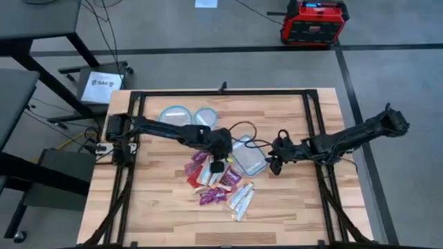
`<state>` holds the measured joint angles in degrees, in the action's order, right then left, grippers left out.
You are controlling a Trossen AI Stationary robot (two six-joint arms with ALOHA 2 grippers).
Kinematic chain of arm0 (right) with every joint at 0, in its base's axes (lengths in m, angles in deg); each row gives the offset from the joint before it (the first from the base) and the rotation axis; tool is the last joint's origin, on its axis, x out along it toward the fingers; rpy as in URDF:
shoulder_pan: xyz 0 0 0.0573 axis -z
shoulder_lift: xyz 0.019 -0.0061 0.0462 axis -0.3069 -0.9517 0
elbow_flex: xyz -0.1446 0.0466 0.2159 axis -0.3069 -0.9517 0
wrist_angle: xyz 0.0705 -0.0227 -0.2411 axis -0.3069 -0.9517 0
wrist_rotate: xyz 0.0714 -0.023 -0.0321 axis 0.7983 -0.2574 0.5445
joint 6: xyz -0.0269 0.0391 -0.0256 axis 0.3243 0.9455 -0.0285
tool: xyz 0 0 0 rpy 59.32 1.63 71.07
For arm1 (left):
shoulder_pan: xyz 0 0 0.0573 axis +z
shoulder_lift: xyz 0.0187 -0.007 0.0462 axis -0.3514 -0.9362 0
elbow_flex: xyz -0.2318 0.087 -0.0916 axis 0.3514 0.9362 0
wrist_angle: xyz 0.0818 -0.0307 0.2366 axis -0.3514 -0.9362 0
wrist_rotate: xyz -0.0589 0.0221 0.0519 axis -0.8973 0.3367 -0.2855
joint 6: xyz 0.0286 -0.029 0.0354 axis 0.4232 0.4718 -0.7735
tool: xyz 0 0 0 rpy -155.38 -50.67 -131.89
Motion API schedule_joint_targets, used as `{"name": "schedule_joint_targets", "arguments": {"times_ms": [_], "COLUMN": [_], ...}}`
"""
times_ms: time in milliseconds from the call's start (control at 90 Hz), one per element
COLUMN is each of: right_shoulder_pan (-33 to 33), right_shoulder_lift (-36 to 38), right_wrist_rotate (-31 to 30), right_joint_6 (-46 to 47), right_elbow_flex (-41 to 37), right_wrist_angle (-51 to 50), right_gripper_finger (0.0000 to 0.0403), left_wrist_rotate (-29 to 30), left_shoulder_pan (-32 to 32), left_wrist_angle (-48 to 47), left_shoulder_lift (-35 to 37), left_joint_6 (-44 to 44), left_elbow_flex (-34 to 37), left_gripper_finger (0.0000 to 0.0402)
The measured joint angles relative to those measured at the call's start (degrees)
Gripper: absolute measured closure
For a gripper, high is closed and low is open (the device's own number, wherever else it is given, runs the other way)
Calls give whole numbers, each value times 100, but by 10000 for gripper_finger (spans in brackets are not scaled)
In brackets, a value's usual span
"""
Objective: Sort candy
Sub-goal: Open the rectangular transparent bin
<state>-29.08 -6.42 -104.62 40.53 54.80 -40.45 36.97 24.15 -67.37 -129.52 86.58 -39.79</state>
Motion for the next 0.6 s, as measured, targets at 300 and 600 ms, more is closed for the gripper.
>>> {"name": "schedule_joint_targets", "arguments": {"times_ms": [300,600], "right_shoulder_pan": [-279,-1762], "right_shoulder_lift": [35,913], "right_wrist_rotate": [155,480], "right_joint_6": [-34,720], "right_elbow_flex": [5,278], "right_wrist_angle": [276,-446], "right_gripper_finger": [246,246], "left_wrist_rotate": [1,-43], "left_shoulder_pan": [575,320], "left_wrist_angle": [416,231], "left_shoulder_lift": [-310,348], "left_joint_6": [-126,-256], "left_elbow_flex": [4,-365], "left_gripper_finger": [402,402]}}
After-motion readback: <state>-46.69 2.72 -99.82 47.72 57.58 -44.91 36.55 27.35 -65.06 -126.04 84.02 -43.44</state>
